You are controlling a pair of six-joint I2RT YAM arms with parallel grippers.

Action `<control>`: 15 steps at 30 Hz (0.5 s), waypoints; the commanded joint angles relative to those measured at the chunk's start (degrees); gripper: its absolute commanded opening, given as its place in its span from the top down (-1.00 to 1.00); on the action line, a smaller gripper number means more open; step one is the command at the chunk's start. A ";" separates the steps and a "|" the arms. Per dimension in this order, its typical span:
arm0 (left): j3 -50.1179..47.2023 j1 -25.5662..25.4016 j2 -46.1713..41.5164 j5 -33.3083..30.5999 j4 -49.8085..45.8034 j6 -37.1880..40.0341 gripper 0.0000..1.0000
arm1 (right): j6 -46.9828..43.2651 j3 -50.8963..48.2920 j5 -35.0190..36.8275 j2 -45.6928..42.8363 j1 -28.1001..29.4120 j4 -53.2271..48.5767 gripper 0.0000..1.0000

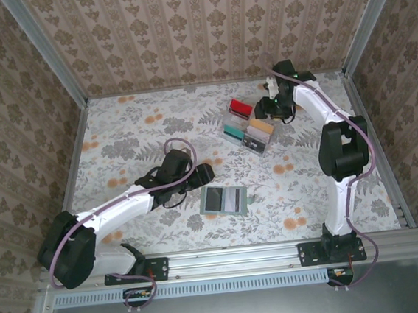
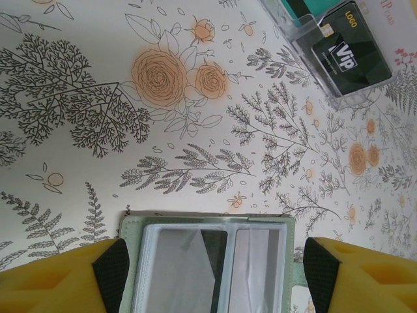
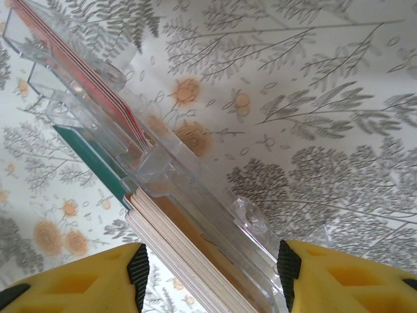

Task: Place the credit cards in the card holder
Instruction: Rotate the storage box at the center of the table.

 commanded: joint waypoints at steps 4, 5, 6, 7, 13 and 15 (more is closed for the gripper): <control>0.24 0.25 -1.13 0.18 -0.21 0.13 -0.49 | 0.75 -4.20 -5.06 -3.55 2.11 -3.22 -0.11; 0.26 0.24 -1.13 0.25 -0.20 0.15 -0.49 | 0.89 -4.35 -5.32 -3.96 2.30 -3.72 -0.11; 0.24 0.24 -1.18 0.26 -0.20 0.20 -0.49 | 1.14 -5.00 -5.53 -4.62 2.48 -3.89 -0.10; 0.24 0.29 -1.20 0.26 -0.20 0.12 -0.49 | 1.38 -5.94 -6.09 -5.35 2.74 -4.04 -0.09; -0.74 0.16 -1.84 0.03 0.46 -0.59 -0.49 | 5.41 -15.52 -10.62 -11.83 5.97 1.77 -0.09; -0.61 0.16 -1.83 0.01 0.26 -0.42 -0.49 | 6.47 -17.22 -11.45 -13.53 7.50 2.95 -0.09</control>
